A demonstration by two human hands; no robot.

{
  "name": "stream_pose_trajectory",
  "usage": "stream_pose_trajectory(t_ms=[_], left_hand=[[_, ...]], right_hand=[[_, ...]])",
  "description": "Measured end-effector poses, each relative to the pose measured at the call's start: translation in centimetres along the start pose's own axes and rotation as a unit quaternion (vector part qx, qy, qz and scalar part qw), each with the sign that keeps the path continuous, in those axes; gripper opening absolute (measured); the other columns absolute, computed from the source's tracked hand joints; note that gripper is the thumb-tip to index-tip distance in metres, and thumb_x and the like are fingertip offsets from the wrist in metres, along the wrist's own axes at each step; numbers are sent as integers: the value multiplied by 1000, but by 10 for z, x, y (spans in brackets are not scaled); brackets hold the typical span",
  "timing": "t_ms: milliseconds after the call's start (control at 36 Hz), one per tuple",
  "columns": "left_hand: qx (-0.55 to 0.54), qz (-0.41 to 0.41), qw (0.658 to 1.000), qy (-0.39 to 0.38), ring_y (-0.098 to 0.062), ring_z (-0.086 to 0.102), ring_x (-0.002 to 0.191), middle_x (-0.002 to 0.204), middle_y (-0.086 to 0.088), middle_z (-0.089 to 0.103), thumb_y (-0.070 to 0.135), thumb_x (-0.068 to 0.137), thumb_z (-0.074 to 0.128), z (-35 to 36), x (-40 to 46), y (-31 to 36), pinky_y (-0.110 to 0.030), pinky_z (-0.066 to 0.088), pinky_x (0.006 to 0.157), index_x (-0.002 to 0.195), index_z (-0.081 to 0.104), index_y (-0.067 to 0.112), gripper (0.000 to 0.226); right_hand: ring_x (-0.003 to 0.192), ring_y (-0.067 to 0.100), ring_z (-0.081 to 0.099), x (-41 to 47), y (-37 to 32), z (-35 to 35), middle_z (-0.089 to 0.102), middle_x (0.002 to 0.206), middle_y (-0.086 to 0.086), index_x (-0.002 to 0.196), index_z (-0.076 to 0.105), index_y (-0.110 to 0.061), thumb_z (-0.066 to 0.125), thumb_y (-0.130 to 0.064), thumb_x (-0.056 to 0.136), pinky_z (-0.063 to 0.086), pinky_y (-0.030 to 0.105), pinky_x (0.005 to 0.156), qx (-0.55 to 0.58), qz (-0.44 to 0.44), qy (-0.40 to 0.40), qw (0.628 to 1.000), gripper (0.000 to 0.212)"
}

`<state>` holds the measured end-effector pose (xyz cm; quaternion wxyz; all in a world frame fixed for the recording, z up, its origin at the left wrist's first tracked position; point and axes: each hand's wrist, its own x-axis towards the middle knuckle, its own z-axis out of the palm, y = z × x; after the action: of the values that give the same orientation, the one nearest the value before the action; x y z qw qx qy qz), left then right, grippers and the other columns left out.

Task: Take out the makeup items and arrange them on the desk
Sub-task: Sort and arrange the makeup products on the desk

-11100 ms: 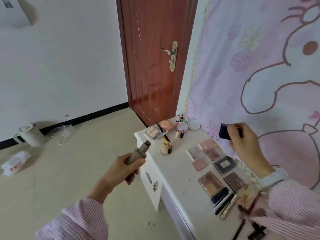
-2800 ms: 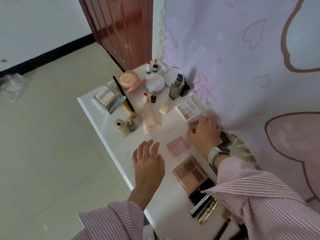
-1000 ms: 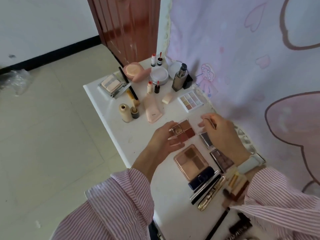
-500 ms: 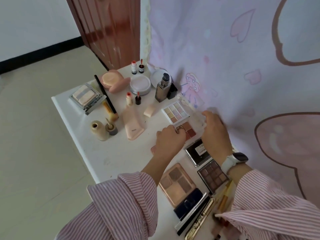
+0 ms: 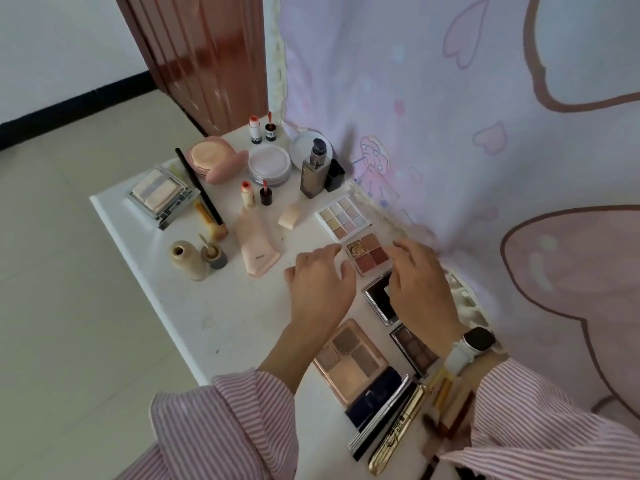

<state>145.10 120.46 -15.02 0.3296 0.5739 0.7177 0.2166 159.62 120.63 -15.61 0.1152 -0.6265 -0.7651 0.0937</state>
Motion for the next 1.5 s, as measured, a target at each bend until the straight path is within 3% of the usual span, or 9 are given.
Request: stream_pose_trajectory(t_ms=[333, 500, 583, 750, 833, 972, 1111, 1222, 1500], left_hand=[[72, 14, 991, 116, -31, 55, 108, 107, -3, 67, 10, 84, 57, -27, -60, -99, -38, 34, 86, 104, 68, 11, 23], [115, 70, 987, 84, -30, 42, 126, 128, -8, 57, 22, 82, 39, -22, -80, -135, -45, 28, 105, 114, 63, 11, 41], [74, 82, 990, 82, -35, 46, 125, 124, -13, 60, 23, 83, 40, -22, -81, -136, -48, 25, 106, 110, 66, 8, 40], [-201, -77, 975, 57, -4, 55, 102, 105, 9, 64, 12, 92, 52, -47, -88, -108, -7, 37, 84, 109, 64, 17, 21], [-309, -142, 940, 14, 1, 60, 85, 95, 8, 68, 15, 94, 49, -53, -91, -105, -6, 44, 72, 105, 64, 16, 18], [-486, -229, 835, -117, -16, 65, 82, 91, -4, 72, 28, 99, 39, -56, -92, -106, -29, 46, 78, 98, 68, 11, 34], [-610, -256, 740, -121, -18, 64, 79, 88, -11, 68, 23, 98, 42, -58, -92, -109, -32, 49, 83, 104, 65, 3, 31], [-652, -266, 699, -124, -25, 64, 92, 100, -16, 65, 23, 97, 45, -60, -93, -112, -36, 48, 91, 116, 61, 0, 34], [-643, -232, 719, -129, -25, 60, 87, 93, -18, 59, 27, 92, 53, -56, -93, -108, -34, 50, 84, 101, 59, 0, 29]], right_hand=[[119, 26, 41, -11, -67, 28, 45, 130, 6, 128, 45, -16, 48, -44, 89, 35, 42, 95, -5, -38, -136, 990, 48], [117, 31, 37, -6, -86, 40, 40, 130, 12, 132, 38, -14, 51, -36, 87, 36, 40, 95, -66, -20, -165, 984, 52], [114, 28, 39, -13, -91, 42, 44, 123, 10, 133, 39, -11, 61, -20, 82, 39, 40, 97, 124, -27, -141, 982, 56], [103, 16, 59, -33, -103, 32, 58, 89, -12, 113, 56, -28, 69, -17, 77, 47, 29, 93, 513, 89, -164, 838, 40], [99, 21, 65, -42, -110, 30, 64, 90, 0, 104, 56, -10, 69, -6, 77, 50, 26, 87, 579, 124, -130, 795, 30], [108, 2, 53, -58, -111, 36, 58, 111, -7, 101, 54, -26, 73, -15, 76, 41, 22, 97, 482, 57, -117, 866, 33], [111, -12, 44, -71, -116, 41, 48, 115, -25, 103, 51, -30, 56, -45, 76, 35, 5, 90, 373, -52, -110, 920, 32], [118, 5, 47, -69, -115, 40, 58, 121, -1, 104, 63, -12, 57, -40, 79, 39, 17, 96, 284, -114, -87, 948, 38], [87, 12, 64, -65, -115, 33, 69, 95, 0, 100, 68, -9, 52, -27, 85, 56, 26, 71, 106, -200, -76, 971, 29]])
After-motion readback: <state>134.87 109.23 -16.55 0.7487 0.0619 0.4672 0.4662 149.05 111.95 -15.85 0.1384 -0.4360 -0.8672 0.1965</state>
